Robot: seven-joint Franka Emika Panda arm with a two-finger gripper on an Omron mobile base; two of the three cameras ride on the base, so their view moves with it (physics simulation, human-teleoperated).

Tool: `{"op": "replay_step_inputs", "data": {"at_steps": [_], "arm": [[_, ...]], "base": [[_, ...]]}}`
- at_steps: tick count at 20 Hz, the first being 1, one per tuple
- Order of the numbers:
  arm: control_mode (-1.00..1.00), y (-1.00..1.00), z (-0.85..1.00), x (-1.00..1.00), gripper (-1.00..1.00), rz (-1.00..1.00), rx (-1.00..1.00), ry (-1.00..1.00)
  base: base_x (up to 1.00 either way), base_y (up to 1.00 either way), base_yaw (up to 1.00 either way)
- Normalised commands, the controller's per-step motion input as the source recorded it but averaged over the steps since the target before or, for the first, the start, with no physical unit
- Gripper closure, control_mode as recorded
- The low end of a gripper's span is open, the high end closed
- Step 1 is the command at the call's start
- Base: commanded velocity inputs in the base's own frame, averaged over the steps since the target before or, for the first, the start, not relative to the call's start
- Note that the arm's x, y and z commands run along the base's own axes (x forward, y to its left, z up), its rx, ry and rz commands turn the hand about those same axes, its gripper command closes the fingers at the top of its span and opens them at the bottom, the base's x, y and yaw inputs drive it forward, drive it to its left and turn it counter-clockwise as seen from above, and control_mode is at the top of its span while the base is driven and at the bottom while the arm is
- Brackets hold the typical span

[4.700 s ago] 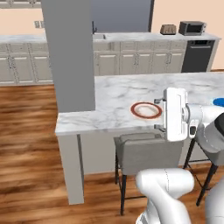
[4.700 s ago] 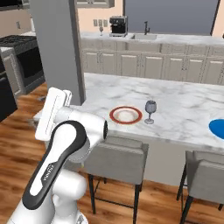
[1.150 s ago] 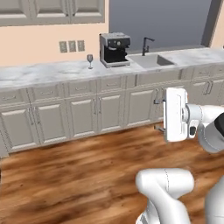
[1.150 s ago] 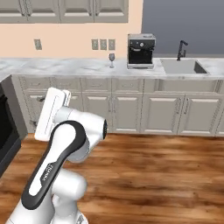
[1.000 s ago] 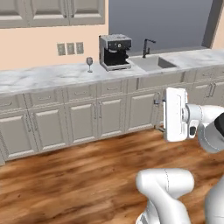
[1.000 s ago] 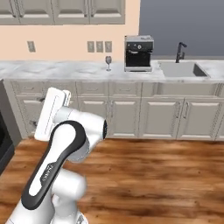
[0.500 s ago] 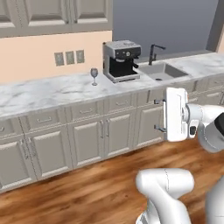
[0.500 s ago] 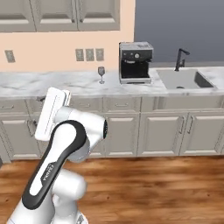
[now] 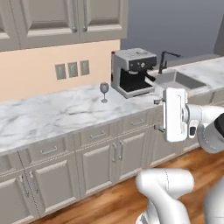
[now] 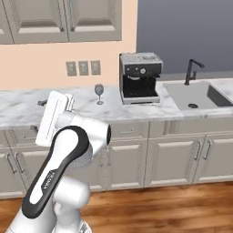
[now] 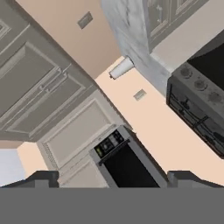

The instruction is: Retrieve the wine glasses from the counter and place one next to each plate.

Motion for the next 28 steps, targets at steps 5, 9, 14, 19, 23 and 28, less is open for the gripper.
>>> {"op": "replay_step_inputs", "data": {"at_steps": [5,9,14,19,23,28], "arm": [[1.00,0.00,0.00,0.00,-1.00,0.00,0.00,0.00],[1.00,0.00,0.00,0.00,-1.00,0.00,0.00,0.00],[1.00,0.00,0.00,0.00,-1.00,0.00,0.00,0.00],[1.00,0.00,0.00,0.00,-1.00,0.00,0.00,0.00],[-1.00,-0.02,-0.01,0.00,-1.00,-0.35,0.01,0.11],[-1.00,-0.07,-0.22,0.20,-1.00,-0.34,0.00,0.32]], "base": [[1.00,0.31,-0.15],[1.00,0.56,-0.13],[0.86,0.28,-0.09],[0.41,0.03,-0.13],[0.00,0.00,0.00],[0.00,0.00,0.00]]}}
